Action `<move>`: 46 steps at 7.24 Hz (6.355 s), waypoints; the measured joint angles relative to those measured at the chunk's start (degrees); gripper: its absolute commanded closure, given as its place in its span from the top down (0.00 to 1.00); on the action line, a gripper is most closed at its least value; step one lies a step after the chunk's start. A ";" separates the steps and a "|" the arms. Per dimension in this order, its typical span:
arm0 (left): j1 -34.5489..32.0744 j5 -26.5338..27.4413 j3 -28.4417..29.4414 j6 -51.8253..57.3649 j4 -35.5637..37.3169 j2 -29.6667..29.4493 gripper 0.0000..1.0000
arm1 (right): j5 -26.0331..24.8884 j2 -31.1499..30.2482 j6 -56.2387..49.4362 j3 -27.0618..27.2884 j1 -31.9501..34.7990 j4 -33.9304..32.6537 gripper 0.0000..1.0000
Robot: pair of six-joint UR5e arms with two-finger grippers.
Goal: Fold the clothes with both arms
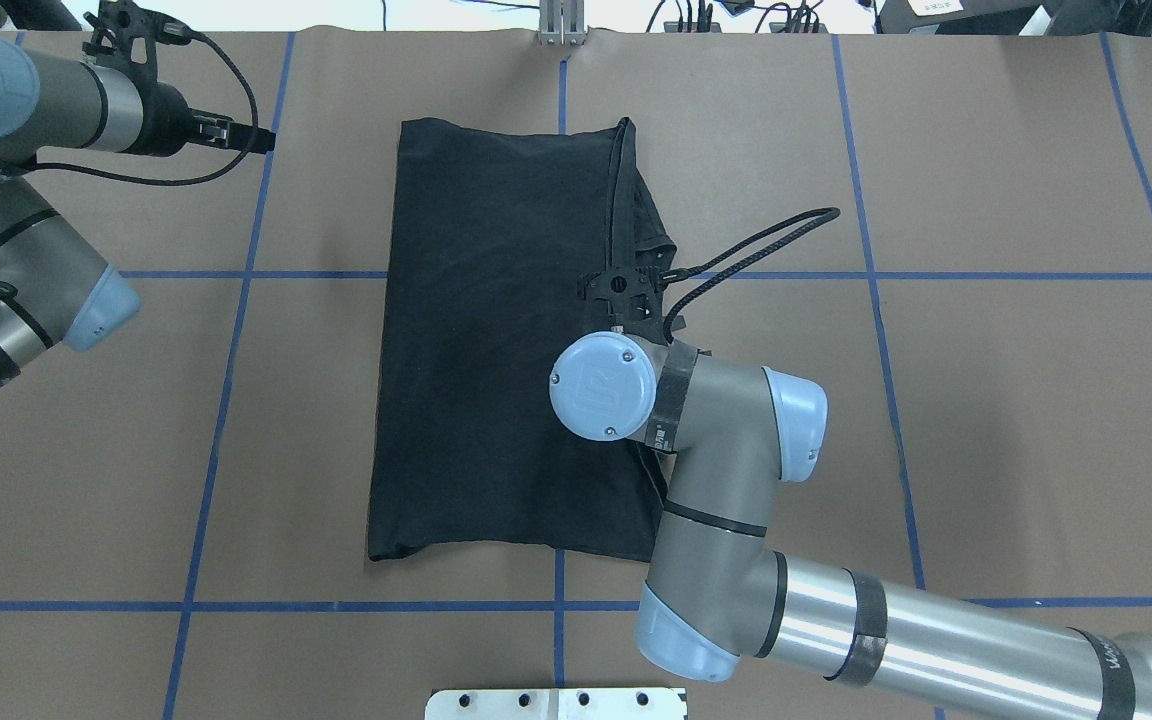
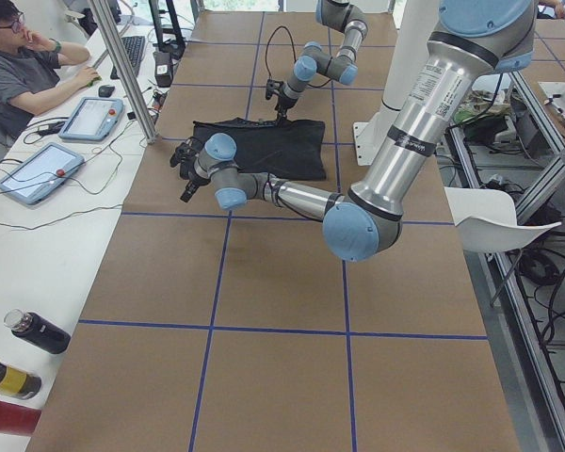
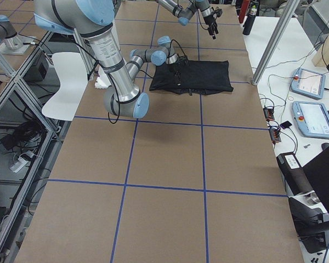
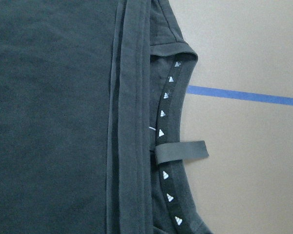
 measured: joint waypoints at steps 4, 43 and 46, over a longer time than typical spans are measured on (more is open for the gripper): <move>0.18 0.00 0.07 -0.04 0.00 0.00 1.00 | 1.78 0.78 -1.55 -0.22 -1.31 -3.48 0.95; 31.15 16.70 -33.62 -25.62 6.69 20.09 1.00 | 13.97 -18.12 -0.18 22.12 10.98 14.42 1.00; 37.59 21.59 -38.70 -27.20 18.22 20.23 1.00 | 13.90 -18.61 -0.07 22.44 10.91 14.43 1.00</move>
